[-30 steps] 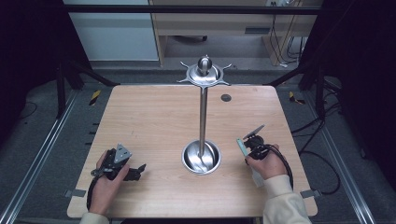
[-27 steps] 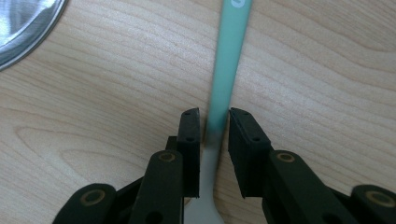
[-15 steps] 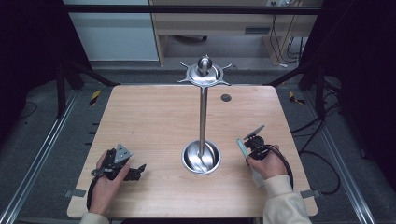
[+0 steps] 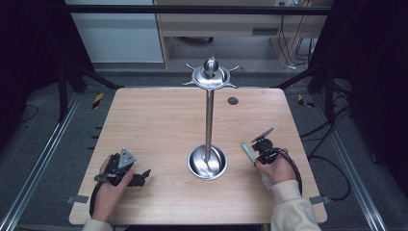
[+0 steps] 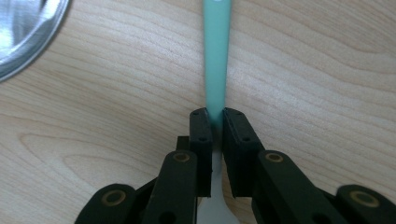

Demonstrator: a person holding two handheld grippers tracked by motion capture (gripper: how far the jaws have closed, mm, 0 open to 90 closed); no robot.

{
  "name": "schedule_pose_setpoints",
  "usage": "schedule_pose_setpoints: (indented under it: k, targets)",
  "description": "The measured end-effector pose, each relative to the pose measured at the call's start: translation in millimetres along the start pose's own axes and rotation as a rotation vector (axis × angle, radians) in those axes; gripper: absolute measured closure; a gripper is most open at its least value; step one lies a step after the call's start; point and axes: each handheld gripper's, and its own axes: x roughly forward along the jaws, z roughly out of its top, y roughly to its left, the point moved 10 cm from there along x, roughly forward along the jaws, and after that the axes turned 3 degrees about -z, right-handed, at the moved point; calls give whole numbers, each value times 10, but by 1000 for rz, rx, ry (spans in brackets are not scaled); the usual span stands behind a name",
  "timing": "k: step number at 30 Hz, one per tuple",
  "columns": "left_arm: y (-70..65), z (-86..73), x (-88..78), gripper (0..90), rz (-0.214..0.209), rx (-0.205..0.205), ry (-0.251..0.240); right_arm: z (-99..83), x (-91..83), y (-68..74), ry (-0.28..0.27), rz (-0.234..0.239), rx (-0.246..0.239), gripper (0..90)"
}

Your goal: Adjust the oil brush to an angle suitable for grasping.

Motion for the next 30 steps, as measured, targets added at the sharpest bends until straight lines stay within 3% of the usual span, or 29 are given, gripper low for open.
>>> schedule_pose_setpoints:
  k: [7,15,16,21,30]
  targets:
    - [6,7,-4,35,3,-5,-7,25,-36,-7,-22,15,1,826]
    - [22,16,-18,34,7,-4,-13,113,-133,-45,-104,25,-1,827]
    - [25,18,-21,33,11,-1,-15,140,-157,-43,-132,36,-29,827]
    - [42,30,-34,33,18,-4,-24,162,-170,-42,-157,65,-34,827]
    - [98,36,-58,32,39,-18,-32,237,-284,-170,-257,81,16,827]
